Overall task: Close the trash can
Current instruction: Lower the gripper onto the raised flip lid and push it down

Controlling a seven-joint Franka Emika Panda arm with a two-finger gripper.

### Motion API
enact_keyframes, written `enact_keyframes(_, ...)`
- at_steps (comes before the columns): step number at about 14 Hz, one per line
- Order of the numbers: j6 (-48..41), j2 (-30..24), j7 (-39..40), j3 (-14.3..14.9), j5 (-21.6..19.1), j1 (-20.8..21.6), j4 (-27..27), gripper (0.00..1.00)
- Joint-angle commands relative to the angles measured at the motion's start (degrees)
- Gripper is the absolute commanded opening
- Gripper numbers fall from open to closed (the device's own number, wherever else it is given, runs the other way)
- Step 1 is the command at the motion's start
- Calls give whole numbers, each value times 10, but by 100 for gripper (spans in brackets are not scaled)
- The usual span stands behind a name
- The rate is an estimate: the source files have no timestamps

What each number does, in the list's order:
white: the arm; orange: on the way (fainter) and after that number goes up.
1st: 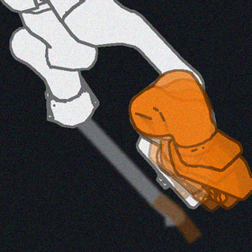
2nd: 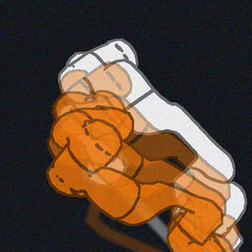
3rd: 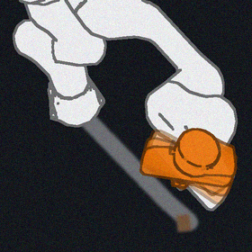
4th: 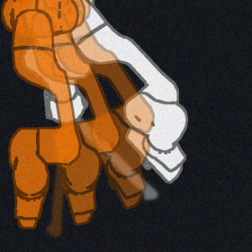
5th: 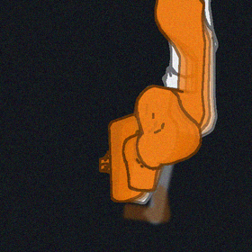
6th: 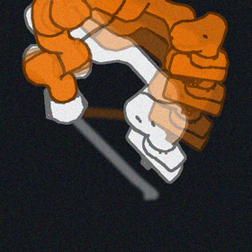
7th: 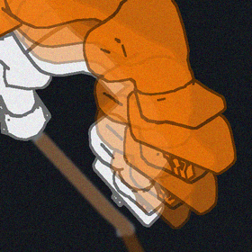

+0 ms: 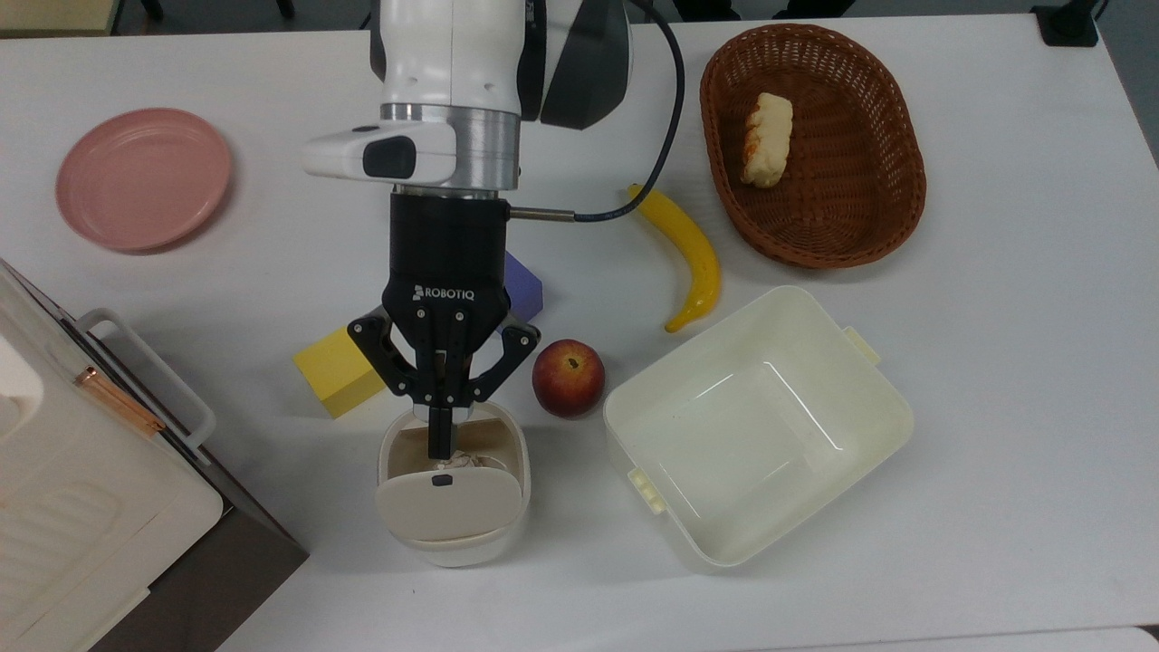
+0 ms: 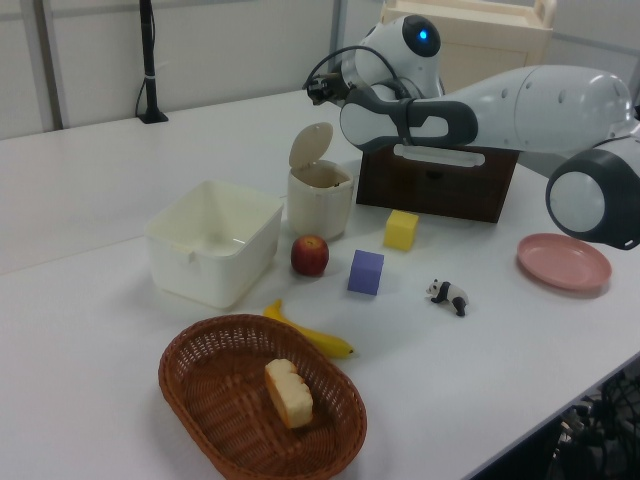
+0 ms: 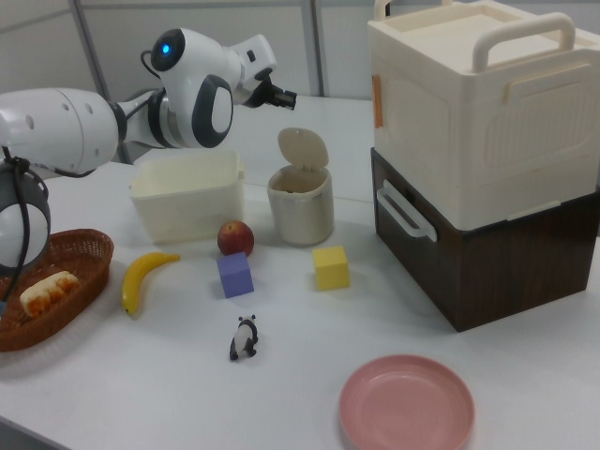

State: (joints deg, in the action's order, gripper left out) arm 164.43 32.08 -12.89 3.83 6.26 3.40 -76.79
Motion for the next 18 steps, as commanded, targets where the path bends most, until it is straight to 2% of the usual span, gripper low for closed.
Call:
enact_keyframes(1,34,22,0,13,13,9,16,5)
enact_keyframes(6,34,26,6,24,13,14,15,5)
enact_keyframes(18,34,52,25,26,13,12,10,5)
